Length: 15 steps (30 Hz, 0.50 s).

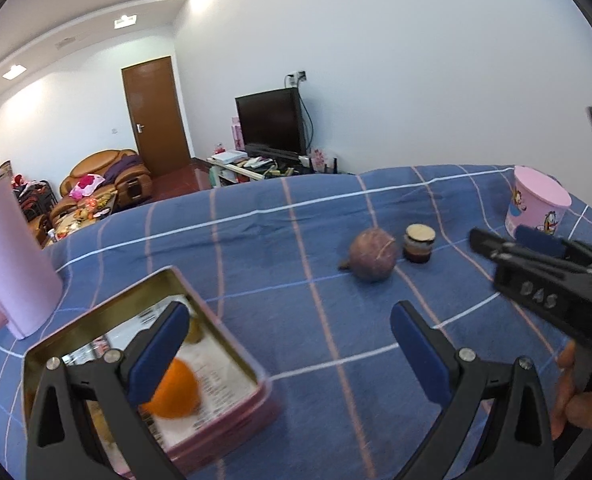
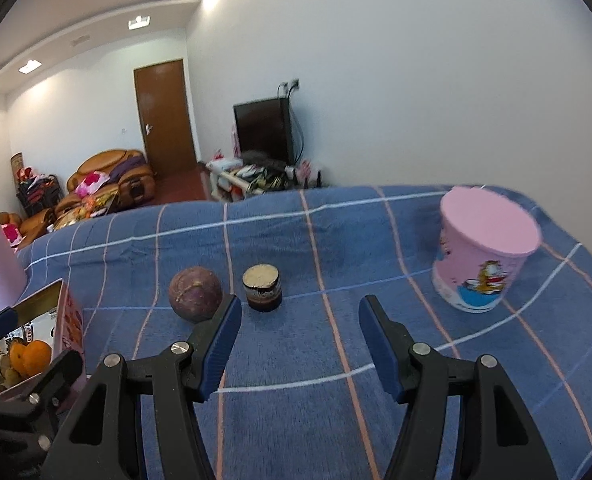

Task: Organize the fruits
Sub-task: 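Grasp the small beige-lidded jar with the right tool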

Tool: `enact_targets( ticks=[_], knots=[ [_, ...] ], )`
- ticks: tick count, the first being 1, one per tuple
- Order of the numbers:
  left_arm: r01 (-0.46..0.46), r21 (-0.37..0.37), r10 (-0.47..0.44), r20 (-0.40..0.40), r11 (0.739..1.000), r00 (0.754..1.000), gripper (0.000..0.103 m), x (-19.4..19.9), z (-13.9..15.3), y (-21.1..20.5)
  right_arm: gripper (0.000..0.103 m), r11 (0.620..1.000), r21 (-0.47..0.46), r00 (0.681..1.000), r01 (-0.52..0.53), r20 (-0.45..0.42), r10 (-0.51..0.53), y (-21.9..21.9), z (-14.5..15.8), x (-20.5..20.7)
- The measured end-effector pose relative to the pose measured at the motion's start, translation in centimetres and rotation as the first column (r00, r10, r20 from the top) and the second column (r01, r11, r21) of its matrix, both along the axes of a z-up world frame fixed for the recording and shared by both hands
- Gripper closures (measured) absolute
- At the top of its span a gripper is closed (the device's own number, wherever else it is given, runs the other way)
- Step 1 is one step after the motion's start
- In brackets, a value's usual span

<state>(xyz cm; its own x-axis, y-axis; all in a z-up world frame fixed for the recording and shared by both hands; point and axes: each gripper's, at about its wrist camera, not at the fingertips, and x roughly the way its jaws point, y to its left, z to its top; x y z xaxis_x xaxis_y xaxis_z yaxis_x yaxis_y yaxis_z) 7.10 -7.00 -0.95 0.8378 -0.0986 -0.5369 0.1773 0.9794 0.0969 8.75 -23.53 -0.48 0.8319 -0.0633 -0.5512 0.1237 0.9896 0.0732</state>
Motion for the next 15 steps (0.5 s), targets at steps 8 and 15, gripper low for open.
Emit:
enact_targets(
  ticks=[8,15],
  knots=[
    [-0.006,0.005,0.006,-0.029,1.000,1.000,0.001,2.8,0.0,-1.5,0.040,0.995,0.066,0.989,-0.074,-0.120,0.081,-0.2,-1.8,5.1],
    [-0.017,-0.003,0.017,-0.055,1.000,0.998,0.002,4.7,-0.1,-1.8,0.040,0.993,0.063,0.973,-0.104,-0.201,0.115,0.6,-2.9,9.5]
  ],
)
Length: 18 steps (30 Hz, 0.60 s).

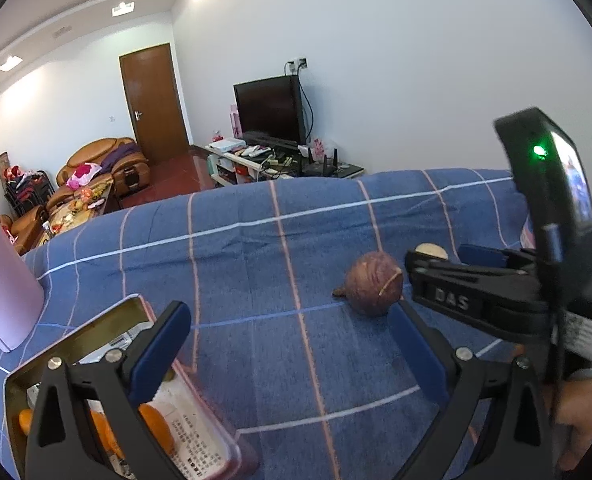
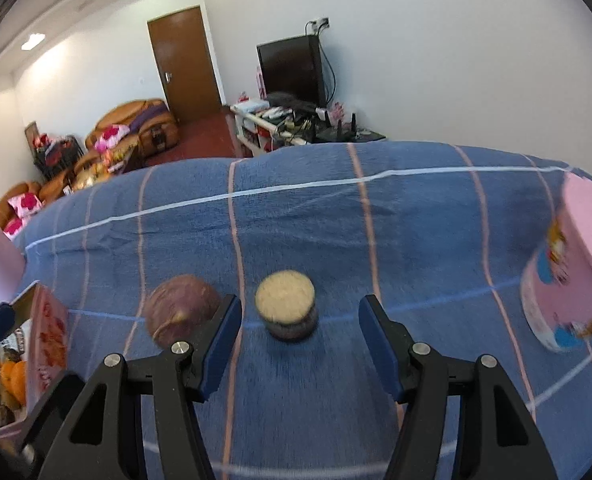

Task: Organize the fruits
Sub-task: 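Grasp the small beige-lidded jar with the right tool, then grasp the purple round fruit with the left tool while the right tool lifts the jar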

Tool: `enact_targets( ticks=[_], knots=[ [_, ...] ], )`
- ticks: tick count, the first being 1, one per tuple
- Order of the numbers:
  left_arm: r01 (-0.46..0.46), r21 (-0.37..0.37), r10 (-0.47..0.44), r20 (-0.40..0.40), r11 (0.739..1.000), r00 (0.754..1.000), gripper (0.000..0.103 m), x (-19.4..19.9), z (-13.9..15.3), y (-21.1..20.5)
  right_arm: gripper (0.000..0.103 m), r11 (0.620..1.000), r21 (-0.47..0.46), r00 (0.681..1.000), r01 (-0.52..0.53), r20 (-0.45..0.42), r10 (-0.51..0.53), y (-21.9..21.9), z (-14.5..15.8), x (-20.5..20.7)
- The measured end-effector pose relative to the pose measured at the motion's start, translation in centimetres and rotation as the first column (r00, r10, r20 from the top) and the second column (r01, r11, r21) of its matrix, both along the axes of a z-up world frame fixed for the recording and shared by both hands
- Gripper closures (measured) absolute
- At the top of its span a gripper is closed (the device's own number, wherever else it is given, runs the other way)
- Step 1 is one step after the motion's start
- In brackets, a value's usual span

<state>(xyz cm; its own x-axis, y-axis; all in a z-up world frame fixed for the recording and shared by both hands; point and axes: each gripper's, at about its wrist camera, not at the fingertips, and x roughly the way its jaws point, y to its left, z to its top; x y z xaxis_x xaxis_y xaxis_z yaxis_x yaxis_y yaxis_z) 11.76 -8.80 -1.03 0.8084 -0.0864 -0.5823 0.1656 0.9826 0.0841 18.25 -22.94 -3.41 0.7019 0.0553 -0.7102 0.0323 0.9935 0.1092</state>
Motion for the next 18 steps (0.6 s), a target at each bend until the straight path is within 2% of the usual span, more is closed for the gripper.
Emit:
enact_targets(
  ticks=[1,2,4,9,12,15,18],
  knots=[
    [0.000,0.004,0.000,-0.002,1.000,1.000,0.003,0.2,-0.1,-0.1,0.045,1.000,0.001,1.000,0.002,-0.012,-0.002,0.0,-0.2,0.5],
    [-0.001,0.012,0.001,-0.003,1.000,1.000,0.003,0.4,-0.2,-0.3,0.055,1.000,0.004,0.999,0.001,-0.033,-0.001,0.0,-0.5,0.7],
    [-0.006,0.023,0.006,-0.011,1.000,1.000,0.003,0.9,-0.4,-0.7,0.062,0.999,0.032,0.997,-0.010,-0.072,0.012,-0.1,-1.1,1.3],
    [-0.004,0.039,0.005,-0.020,0.999,1.000,0.003,1.6,-0.8,-1.9,0.066,0.999,0.040,0.997,-0.024,-0.072,0.027,-0.6,-1.0,0.7],
    [0.002,0.043,-0.002,-0.021,0.999,1.000,0.003,1.8,-0.9,-2.7,0.066,0.998,0.042,0.999,0.037,0.016,-0.037,-2.1,0.3,-1.7],
    [0.011,0.028,-0.010,-0.041,1.000,0.999,0.004,2.7,-0.9,-3.8,0.066,0.994,-0.012,0.988,0.109,0.115,-0.107,-3.4,1.7,-4.6],
    [0.023,0.033,-0.021,-0.078,0.999,0.997,0.013,4.1,-1.2,-5.4,0.066,0.987,0.003,0.972,0.160,0.172,-0.158,-5.1,2.4,-6.9]
  ],
)
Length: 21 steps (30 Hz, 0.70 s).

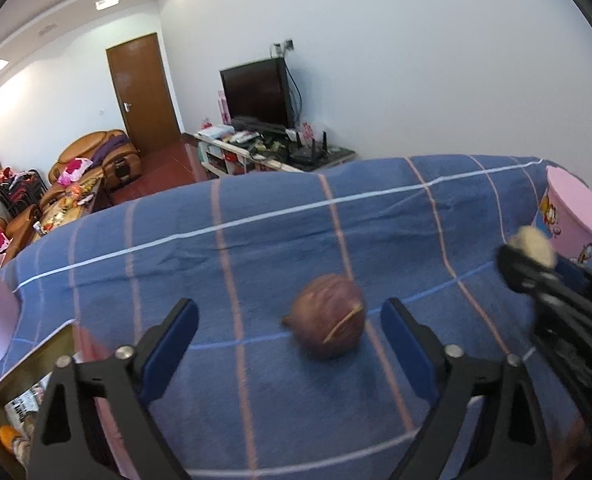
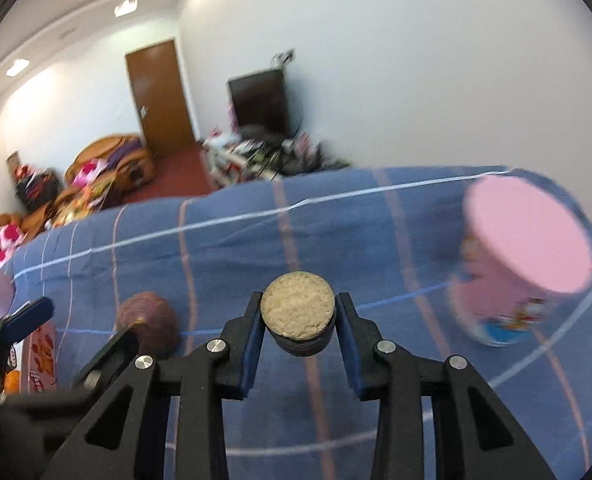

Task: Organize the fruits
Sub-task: 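Grasp the purple round fruit with the left tool while the right tool lifts the jar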

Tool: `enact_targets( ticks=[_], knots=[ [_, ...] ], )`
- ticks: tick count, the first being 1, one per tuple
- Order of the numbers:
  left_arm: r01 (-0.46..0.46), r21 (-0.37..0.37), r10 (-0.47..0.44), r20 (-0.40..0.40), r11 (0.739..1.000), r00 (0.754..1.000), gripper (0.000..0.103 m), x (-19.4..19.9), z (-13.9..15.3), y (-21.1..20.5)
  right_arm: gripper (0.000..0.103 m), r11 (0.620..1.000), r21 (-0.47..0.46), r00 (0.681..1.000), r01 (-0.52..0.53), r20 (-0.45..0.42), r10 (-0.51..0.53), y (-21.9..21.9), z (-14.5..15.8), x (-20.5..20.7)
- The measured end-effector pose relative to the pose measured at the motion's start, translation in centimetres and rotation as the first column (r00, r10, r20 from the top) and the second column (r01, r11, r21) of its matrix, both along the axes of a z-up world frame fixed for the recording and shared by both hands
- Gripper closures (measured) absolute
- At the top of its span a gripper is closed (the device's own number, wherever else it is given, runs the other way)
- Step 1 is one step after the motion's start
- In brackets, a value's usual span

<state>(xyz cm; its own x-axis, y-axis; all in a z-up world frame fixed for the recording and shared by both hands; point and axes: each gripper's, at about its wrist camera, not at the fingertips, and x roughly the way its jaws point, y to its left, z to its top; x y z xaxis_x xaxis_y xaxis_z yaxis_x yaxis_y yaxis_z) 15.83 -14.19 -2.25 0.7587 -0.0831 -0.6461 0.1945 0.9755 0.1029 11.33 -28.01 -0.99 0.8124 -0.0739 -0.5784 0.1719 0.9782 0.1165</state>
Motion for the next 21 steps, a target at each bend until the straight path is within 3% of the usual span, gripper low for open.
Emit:
enact_targets(
  ticks=[4,9,16,21],
  knots=[
    [0.008,-0.006,-0.009,-0.080,1.000,0.997,0.024,1.8,-1.0,-1.5,0.066,1.000,0.021,0.999,0.019,0.038,-0.020,-1.2,0.6,-0.8],
    [-0.006,-0.038,-0.001,-0.188,0.999,0.982,0.036,3.7,-2.3,-2.1,0.066,0.999,0.051,1.000,-0.009,0.017,0.008,-1.3,0.4,-0.1],
    [-0.038,-0.060,0.025,-0.200,0.997,0.979,0.053,4.6,-2.3,-2.1,0.066,0.998,0.060,1.000,-0.008,0.000,0.008,-1.1,0.1,0.5],
    [-0.031,-0.098,0.011,-0.192,0.995,0.981,0.054,4.1,-2.0,-1.5,0.066,0.999,0.042,1.000,-0.004,0.015,0.004,-0.9,0.0,0.6]
  ],
)
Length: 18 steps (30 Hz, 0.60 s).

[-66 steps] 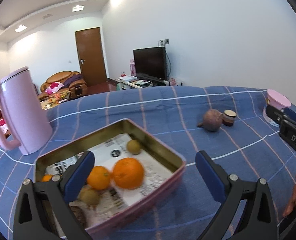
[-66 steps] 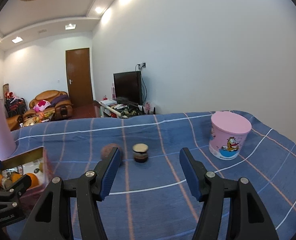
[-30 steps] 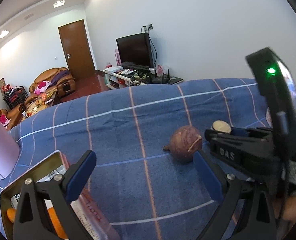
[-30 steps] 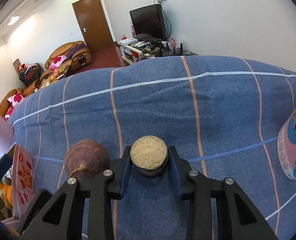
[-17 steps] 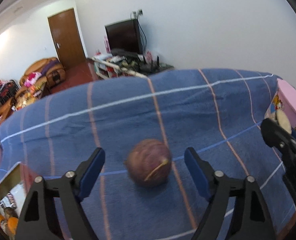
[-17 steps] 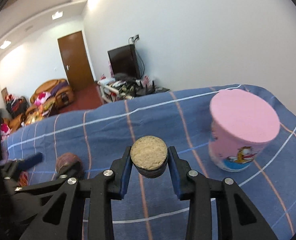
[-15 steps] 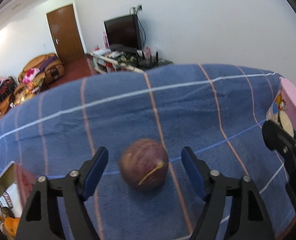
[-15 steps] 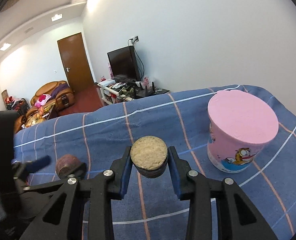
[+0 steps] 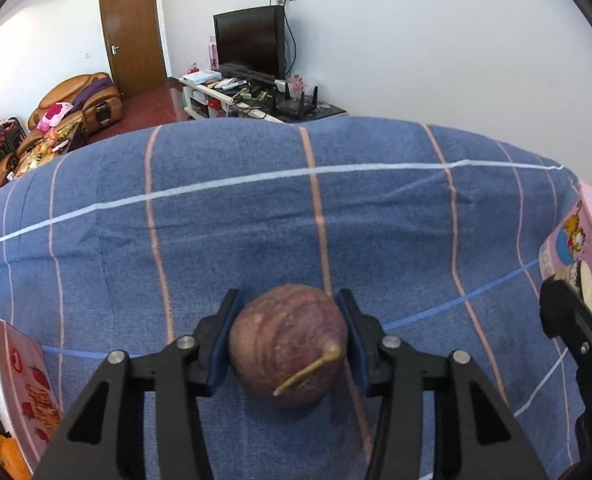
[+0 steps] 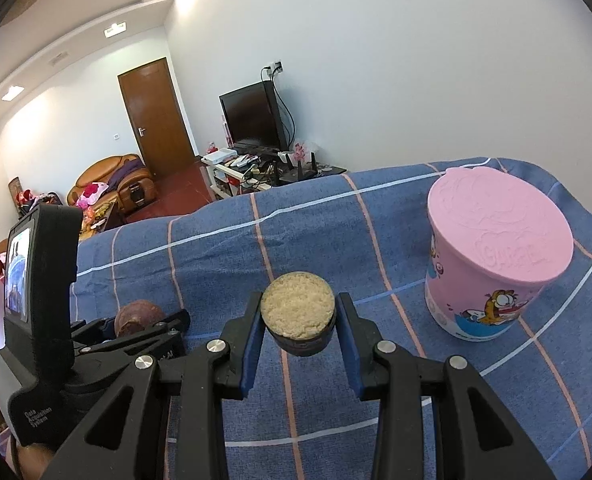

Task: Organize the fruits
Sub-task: 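Grasp the purple round fruit with the left tool while the right tool lifts the jar, then carry the purple fruit with the left tool over the tin while the right tool carries the jar there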

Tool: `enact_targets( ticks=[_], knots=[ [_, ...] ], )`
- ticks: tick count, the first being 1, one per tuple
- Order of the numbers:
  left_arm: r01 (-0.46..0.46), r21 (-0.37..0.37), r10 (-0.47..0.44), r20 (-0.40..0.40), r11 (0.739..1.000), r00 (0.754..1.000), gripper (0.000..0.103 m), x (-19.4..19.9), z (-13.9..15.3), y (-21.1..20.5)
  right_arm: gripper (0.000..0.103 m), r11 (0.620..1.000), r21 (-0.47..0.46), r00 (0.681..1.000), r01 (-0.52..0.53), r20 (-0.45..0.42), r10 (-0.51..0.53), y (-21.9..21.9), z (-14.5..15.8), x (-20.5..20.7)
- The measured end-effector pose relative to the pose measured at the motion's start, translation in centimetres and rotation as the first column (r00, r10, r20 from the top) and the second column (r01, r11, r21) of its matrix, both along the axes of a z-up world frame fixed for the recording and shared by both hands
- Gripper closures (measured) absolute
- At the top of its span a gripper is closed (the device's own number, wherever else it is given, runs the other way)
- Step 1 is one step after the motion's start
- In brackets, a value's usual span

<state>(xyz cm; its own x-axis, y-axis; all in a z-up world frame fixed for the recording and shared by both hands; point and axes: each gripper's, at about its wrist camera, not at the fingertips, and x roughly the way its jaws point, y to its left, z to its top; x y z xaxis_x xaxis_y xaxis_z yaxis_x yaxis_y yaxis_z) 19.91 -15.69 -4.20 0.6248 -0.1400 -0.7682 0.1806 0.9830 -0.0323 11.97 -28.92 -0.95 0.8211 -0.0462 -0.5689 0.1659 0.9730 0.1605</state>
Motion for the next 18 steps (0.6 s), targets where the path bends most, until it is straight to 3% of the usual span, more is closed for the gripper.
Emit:
enact_targets(
  ticks=[13,18],
  knots=[
    [0.017,0.019,-0.021,0.216,1.000,0.976,0.053,-9.1,2.7,2.0,0.066,0.998,-0.067,0.994,0.020,0.104,-0.013,1.1,1.0,-1.9],
    [0.014,0.024,-0.019,0.242,1.000,0.970,0.053,-11.7,2.8,3.7,0.066,0.993,-0.111,0.989,0.050,0.144,-0.034,2.0,1.5,-3.8]
  ],
)
